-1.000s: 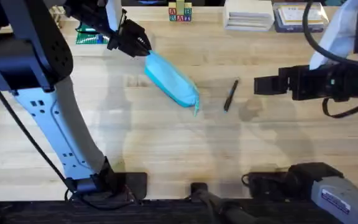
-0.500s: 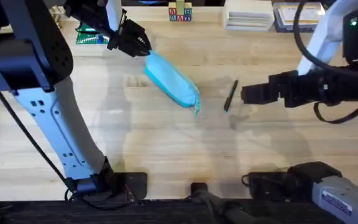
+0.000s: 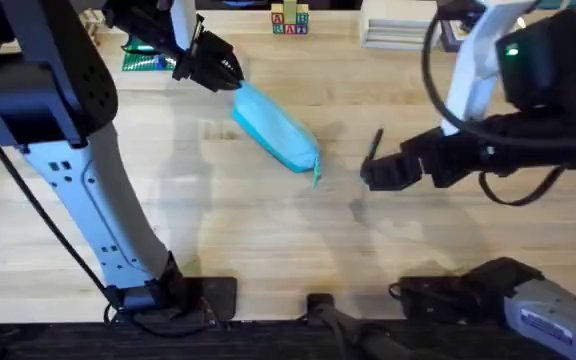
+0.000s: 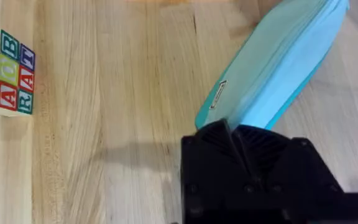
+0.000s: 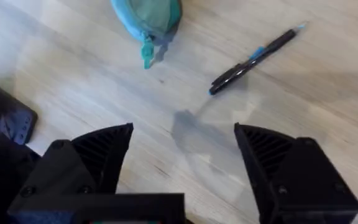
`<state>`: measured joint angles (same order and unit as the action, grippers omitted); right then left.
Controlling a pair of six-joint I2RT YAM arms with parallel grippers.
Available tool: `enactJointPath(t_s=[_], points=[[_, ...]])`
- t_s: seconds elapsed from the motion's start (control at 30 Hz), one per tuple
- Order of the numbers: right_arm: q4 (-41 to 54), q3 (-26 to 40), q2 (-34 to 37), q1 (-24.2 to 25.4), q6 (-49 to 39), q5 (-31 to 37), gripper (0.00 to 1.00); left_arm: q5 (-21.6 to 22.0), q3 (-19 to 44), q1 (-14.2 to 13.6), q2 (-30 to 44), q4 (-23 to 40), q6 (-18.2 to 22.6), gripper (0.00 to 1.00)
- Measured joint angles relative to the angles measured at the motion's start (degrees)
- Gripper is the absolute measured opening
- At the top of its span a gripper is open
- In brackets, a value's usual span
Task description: Unzip the bag, pick up the pens from the table one at a time and place them inside, then zip the bag closed.
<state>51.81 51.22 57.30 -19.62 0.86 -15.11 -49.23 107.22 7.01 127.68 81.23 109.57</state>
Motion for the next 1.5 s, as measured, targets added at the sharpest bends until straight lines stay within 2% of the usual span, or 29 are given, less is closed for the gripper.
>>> enactJointPath(t_s=[0.13,0.17,0.3,0.5,0.67,1.03,1.3,1.5], points=[[-1.08,0.07,4.24,-2.36,0.23,0.0,0.998,0.0,0.0,0.0,0.0,0.0,0.0,0.042],[-2.81,0.07,7.44,-3.82,0.42,0.01,0.998,0.0,0.0,0.0,0.0,0.0,0.0,0.042],[-5.8,0.07,10.67,-5.95,1.95,0.9,0.998,0.0,0.0,0.0,0.0,0.0,0.01,0.042],[-9.69,0.07,12.19,-10.26,5.71,6.76,0.998,0.0,0.0,0.0,0.0,0.0,0.01,0.042],[-12.36,0.07,12.19,-13.57,8.05,9.07,0.998,0.0,0.0,0.0,0.0,0.0,0.0,0.042],[-14.09,0.12,16.77,-15.68,11.62,9.84,0.997,0.0,0.0,0.0,0.0,-0.01,0.0,0.042],[-18.15,0.14,20.16,-18.98,12.29,9.86,0.997,0.0,0.0,0.0,0.0,-0.02,0.01,0.042],[-21.65,0.14,23.29,-19.39,14.0,9.99,0.997,0.0,0.0,0.0,0.0,-0.02,0.01,0.042]])
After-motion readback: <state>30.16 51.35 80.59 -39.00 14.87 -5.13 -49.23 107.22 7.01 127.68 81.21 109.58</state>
